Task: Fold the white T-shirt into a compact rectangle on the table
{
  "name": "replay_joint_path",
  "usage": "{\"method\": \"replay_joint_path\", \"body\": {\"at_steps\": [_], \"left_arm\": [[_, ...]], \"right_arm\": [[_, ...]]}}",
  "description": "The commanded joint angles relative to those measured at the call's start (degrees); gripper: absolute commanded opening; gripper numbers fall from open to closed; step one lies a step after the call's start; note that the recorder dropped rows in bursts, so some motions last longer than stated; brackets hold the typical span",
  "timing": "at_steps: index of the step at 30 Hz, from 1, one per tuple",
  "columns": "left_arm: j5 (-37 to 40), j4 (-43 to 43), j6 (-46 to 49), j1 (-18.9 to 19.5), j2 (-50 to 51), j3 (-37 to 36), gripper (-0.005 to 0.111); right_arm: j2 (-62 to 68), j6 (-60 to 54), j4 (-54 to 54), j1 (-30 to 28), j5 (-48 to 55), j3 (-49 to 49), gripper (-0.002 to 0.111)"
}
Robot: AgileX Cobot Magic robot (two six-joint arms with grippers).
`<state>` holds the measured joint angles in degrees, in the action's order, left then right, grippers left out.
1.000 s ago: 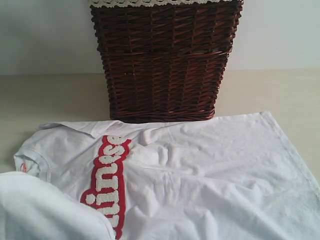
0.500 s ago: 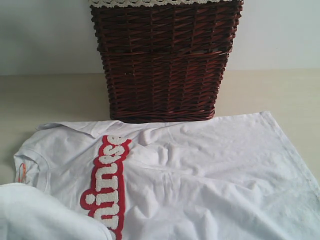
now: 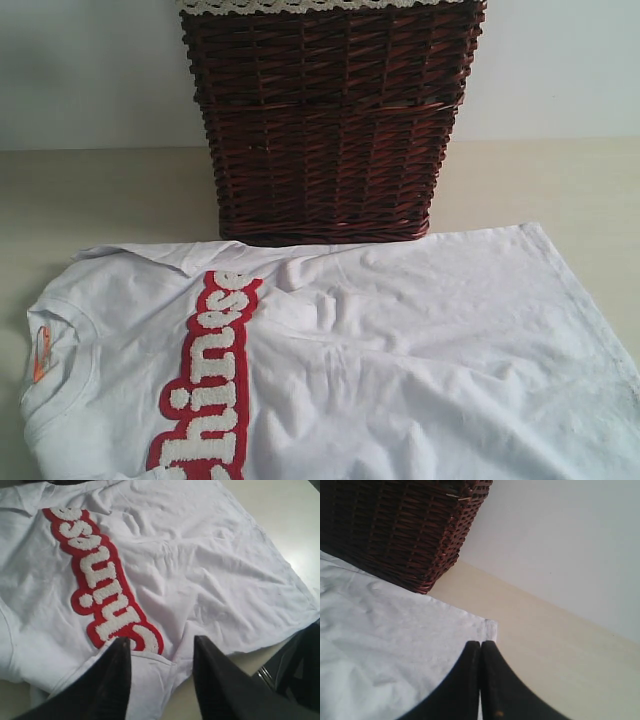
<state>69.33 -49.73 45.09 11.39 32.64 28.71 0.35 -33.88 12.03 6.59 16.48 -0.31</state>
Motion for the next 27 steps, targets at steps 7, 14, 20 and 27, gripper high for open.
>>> {"method": "replay_joint_path", "body": {"at_steps": [7,14,20,27], "left_arm": [[-18.21,-1.00,12.09,-0.17,13.80,6.17,0.000],[-28.10,-13.97,35.79,-0.17,34.44,8.09,0.000],[-14.73,-34.03,67.15,-0.17,57.59,9.38,0.000],[-12.74,-37.35,68.52,-2.45,74.29,21.05,0.000]], "right_arm": [[-0.35,0.10,0.13,0.09,-0.34,0.31,0.000],[-0.35,0.10,0.13,0.09,-0.34,0.31,0.000],[-0.35,0.10,0.13,0.09,-0.34,0.31,0.000],[-0.35,0.10,0.13,0.09,-0.34,0.31,0.000]]}}
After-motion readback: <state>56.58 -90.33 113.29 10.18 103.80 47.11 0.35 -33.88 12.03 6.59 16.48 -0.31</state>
